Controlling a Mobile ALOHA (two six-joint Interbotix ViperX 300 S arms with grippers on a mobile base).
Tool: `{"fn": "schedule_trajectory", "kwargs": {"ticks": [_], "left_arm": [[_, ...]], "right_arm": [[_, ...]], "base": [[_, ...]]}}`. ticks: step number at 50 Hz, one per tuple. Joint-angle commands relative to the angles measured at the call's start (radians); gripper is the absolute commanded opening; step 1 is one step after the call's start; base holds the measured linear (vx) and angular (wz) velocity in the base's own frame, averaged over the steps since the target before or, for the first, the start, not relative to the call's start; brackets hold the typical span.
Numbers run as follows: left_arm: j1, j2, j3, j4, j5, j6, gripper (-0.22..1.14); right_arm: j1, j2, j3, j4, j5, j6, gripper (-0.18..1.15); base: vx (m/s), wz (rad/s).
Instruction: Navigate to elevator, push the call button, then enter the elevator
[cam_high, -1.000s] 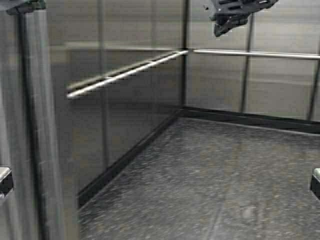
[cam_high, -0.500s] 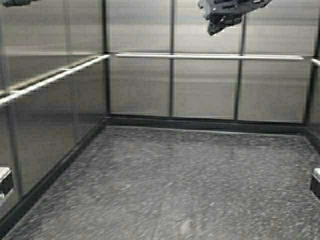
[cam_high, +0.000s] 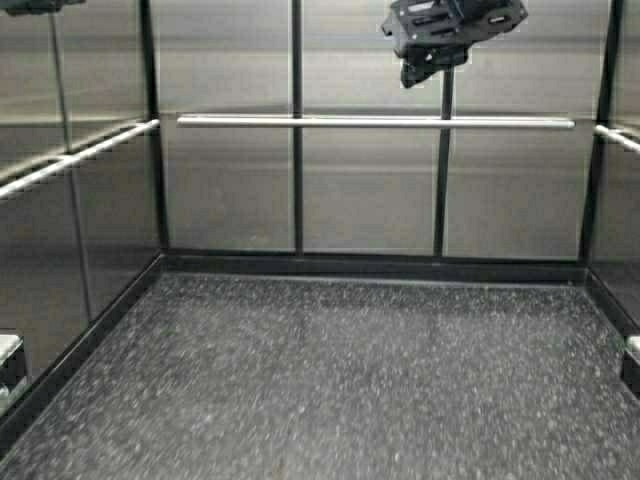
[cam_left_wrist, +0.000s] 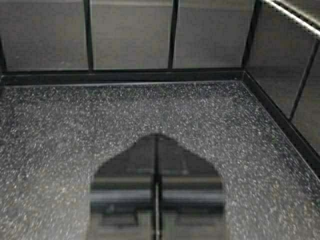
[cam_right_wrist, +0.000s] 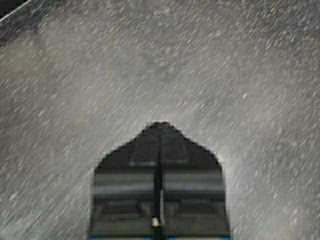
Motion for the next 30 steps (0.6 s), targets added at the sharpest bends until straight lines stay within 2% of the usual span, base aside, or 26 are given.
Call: {"fn": "schedule_trajectory", "kwargs": {"ticks": [1, 13, 19, 26, 30], "left_arm": [[0.0, -0.006, -0.014, -0.003, -0.005, -0.003, 0.02], [0.0, -0.06, -0.017, -0.005, -0.006, -0.002, 0.02], [0.028, 0.04, -0.058, -0.005, -0.014, 0.031, 0.02], [0.049, 0.023, 0.0, -0.021, -0.009, -0.014, 0.03], [0.063, -0.034, -0.002, -0.041, -0.011, -0.014, 0.02]], "right_arm": [[0.011, -0.025, -0.015, 0.0, -0.009, 0.003, 0.06], [0.029, -0.031, -0.025, 0.002, -0.009, 0.002, 0.06], [-0.005, -0.006, -0.087, -0.002, 0.0, -0.006, 0.06], [-0.058, -0.012, 0.021, -0.003, 0.018, -0.003, 0.06], [-0.04, -0.034, 0.029, 0.003, 0.0, 0.014, 0.06]], "base": [[0.57, -0.07], [0.54, -0.11], [0.47, -0.11], [0.54, -0.16], [0.54, -0.18]]}}
